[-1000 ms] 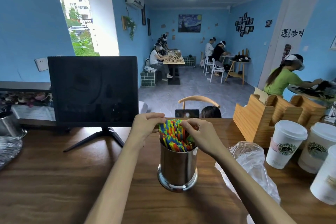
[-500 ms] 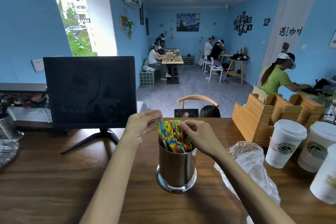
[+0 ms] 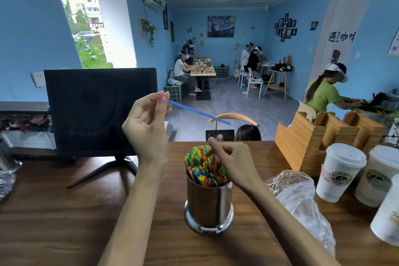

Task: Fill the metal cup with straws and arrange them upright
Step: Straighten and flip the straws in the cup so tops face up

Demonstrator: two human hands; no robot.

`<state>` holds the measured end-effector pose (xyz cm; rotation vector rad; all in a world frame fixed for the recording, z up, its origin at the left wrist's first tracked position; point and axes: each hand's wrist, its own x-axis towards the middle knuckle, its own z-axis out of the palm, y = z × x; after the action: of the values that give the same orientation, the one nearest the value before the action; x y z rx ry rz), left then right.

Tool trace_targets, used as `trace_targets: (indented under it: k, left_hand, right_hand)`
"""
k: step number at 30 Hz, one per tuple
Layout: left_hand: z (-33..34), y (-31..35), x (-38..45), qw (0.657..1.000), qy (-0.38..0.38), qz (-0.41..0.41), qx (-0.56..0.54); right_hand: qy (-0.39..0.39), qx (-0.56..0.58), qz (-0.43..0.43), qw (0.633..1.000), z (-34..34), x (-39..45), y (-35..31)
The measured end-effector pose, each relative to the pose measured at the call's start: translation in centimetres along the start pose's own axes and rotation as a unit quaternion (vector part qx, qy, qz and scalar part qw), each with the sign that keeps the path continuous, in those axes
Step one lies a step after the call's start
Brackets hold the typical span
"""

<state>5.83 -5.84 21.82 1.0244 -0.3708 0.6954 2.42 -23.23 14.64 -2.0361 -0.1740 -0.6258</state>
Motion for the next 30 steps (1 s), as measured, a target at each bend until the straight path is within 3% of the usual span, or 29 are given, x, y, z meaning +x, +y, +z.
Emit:
trace_targets:
  k: [4,7,9,11,14,17,21,25,28,30]
  left_hand:
    - [-0.5,-0.5,-1.1,0.988,-0.097,-0.119,0.004]
    - [-1.4,-1.3,-1.6,0.958,-0.21,-0.189,0.05]
    - [-1.7,-1.9,-1.9,0.935,-0.279,-0.196,0.098]
    - [-1.9,-2.5,-2.2,0.916,-0.324,-0.193,0.133]
    - [-2.2,-3.6,-2.4,0.893,-0.364,-0.154,0.216]
    - [-2.8,-5.0,-2.4,0.898,-0.298,-0.105,0.307]
    - [-3.2,-7.3,-2.0,0.901,-0.228,-0.168,0.329]
    - [-3.4,-8.6,-2.0,0.893,-0.231,-0.22,0.317]
    - [-3.5,-9.4,-2.0,0.884,-0.234,-0.245,0.321]
    - [-3.3,-9.7,-2.0,0.88,-0.239,-0.251,0.325]
  right_hand:
    - [-0.001,0.218,0.108,0.97,-0.3,1.2,-1.2]
    - [0.047,0.435,0.19,0.879,-1.0,2.7,-2.0]
    - [0.067,0.49,0.217,0.842,-1.6,3.4,-2.1]
    - [0.071,0.459,0.21,0.86,-2.1,4.0,-2.0]
    - [0.09,0.308,0.135,0.937,-2.7,4.0,-1.7]
    - [0.08,0.164,0.029,0.983,-2.5,3.4,-1.3]
    - [0.057,0.133,-0.015,0.989,-2.1,3.0,-1.0]
    - [0.134,0.191,-0.018,0.972,-2.5,3.3,-1.0]
    - [0.149,0.122,-0.048,0.98,-2.4,3.5,0.2]
    - [0.094,0.043,-0.046,0.994,-2.0,3.2,1.2]
